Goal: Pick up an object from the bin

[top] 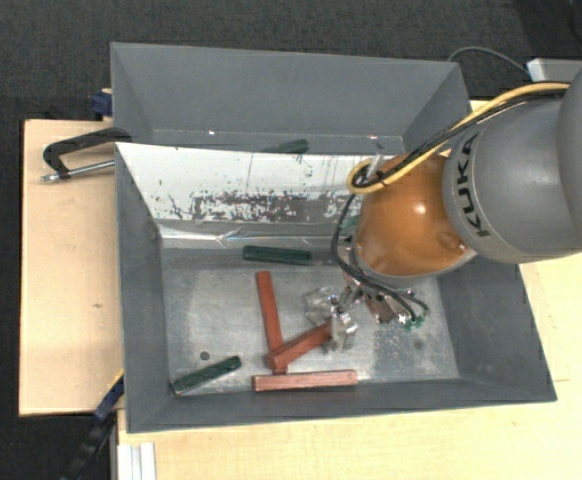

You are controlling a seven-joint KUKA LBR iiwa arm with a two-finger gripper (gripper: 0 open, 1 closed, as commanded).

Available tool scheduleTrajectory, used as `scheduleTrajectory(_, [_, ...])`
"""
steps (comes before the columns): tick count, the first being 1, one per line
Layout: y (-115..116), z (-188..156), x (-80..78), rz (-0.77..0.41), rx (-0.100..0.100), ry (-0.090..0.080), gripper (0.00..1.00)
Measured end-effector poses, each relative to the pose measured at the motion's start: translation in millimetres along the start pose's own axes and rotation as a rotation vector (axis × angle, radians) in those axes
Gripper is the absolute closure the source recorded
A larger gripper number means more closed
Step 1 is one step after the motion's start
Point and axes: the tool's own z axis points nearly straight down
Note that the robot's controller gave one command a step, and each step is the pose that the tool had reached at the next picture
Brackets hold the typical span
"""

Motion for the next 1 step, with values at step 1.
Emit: scheduleTrajectory(1, [29.8,-206.8,-20.6,0.025,0.000,-0.001,1.00])
